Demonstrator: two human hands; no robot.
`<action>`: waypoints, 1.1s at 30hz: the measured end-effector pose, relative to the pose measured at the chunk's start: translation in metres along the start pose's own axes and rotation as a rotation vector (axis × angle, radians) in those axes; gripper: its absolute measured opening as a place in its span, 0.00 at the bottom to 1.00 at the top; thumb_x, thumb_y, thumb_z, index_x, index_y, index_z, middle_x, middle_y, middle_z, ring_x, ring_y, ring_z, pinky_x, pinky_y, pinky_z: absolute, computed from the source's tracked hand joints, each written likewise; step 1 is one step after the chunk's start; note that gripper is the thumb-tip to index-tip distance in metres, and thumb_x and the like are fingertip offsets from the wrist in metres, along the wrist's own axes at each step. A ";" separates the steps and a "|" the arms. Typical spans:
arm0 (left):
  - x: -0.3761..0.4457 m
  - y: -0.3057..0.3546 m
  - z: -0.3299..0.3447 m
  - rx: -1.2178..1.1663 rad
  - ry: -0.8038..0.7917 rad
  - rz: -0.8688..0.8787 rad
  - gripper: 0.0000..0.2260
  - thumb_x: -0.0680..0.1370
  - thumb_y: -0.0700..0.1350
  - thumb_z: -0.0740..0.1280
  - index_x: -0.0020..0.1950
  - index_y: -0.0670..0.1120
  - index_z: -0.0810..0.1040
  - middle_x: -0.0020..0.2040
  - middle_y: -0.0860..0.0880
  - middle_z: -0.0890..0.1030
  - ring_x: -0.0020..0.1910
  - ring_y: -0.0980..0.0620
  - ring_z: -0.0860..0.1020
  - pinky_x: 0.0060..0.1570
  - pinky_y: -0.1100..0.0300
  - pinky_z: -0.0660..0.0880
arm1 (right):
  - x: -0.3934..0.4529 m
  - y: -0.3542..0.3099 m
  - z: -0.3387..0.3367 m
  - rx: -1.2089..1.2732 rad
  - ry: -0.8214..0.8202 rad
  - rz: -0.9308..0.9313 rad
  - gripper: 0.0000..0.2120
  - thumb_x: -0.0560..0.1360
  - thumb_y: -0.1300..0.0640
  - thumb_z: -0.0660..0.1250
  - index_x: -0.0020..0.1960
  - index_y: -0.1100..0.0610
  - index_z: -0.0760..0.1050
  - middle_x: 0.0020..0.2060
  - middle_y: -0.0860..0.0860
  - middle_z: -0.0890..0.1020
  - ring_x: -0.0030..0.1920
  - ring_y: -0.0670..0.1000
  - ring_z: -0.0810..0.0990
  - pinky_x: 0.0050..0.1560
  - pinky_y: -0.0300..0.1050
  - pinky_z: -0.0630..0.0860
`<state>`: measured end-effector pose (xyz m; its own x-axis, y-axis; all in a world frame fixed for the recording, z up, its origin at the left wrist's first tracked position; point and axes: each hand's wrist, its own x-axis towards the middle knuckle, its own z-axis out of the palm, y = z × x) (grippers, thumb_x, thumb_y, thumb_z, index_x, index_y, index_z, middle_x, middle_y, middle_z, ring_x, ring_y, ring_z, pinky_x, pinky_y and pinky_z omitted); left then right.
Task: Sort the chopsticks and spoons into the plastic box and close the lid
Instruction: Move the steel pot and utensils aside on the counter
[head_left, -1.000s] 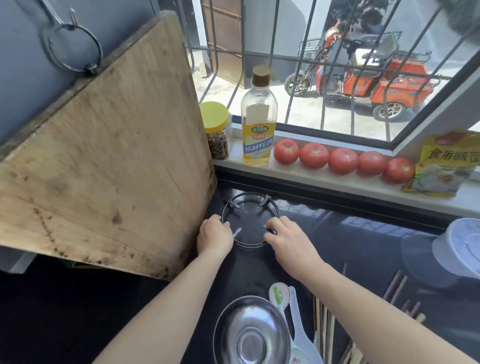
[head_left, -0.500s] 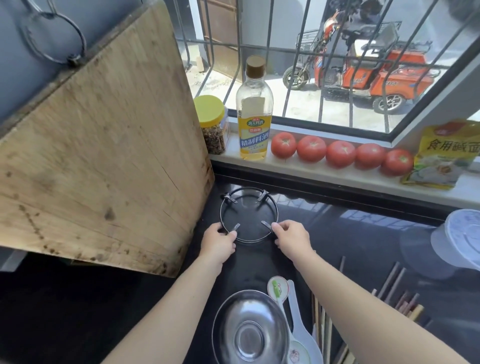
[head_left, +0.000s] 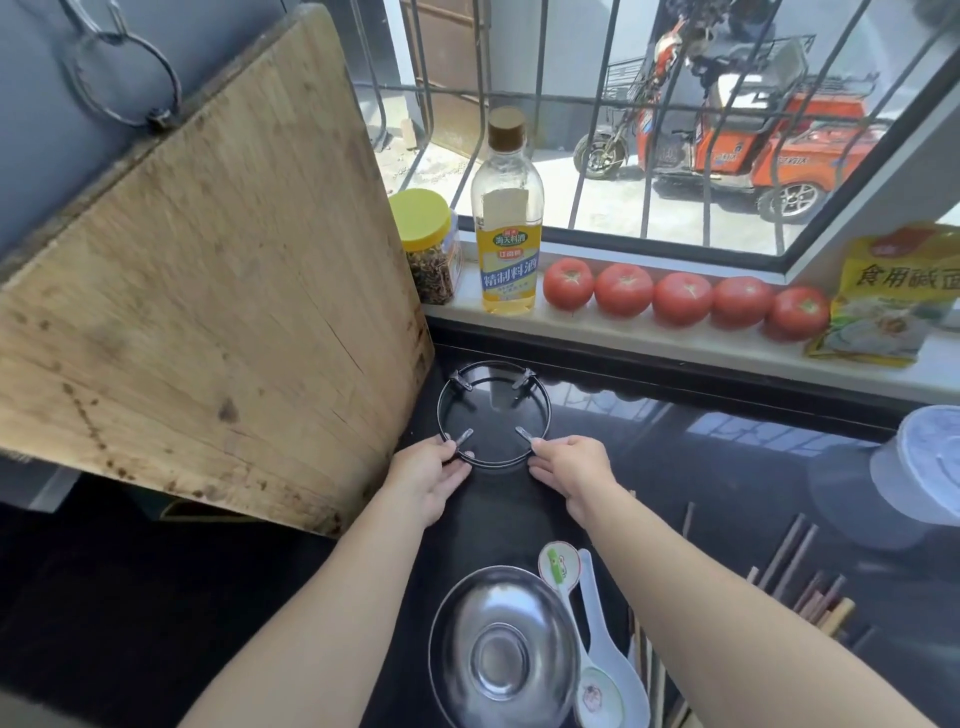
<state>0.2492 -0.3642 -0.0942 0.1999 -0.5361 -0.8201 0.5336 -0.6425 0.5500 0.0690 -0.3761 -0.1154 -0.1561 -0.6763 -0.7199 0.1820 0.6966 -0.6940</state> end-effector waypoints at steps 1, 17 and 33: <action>0.002 0.000 0.001 -0.006 0.010 -0.007 0.08 0.84 0.30 0.59 0.57 0.39 0.75 0.48 0.42 0.79 0.57 0.39 0.78 0.62 0.48 0.75 | 0.000 0.000 -0.001 0.017 -0.013 0.001 0.06 0.77 0.64 0.73 0.45 0.65 0.77 0.45 0.62 0.84 0.47 0.56 0.86 0.50 0.46 0.83; -0.002 -0.006 0.009 0.044 0.072 0.118 0.04 0.83 0.31 0.61 0.50 0.38 0.72 0.47 0.42 0.78 0.49 0.44 0.81 0.58 0.49 0.78 | 0.002 -0.001 -0.001 0.032 -0.027 -0.021 0.04 0.78 0.63 0.71 0.46 0.62 0.77 0.44 0.60 0.83 0.45 0.55 0.86 0.50 0.47 0.84; -0.005 -0.011 -0.005 0.591 0.060 0.188 0.07 0.82 0.39 0.66 0.46 0.44 0.70 0.41 0.45 0.76 0.37 0.50 0.76 0.47 0.53 0.80 | -0.001 0.005 -0.008 -0.053 0.037 -0.061 0.06 0.79 0.60 0.70 0.47 0.63 0.78 0.42 0.58 0.84 0.42 0.52 0.85 0.51 0.47 0.84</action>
<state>0.2462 -0.3516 -0.0972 0.3010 -0.6487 -0.6990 -0.0567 -0.7438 0.6660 0.0624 -0.3696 -0.1185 -0.2011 -0.7092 -0.6758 0.1197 0.6669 -0.7355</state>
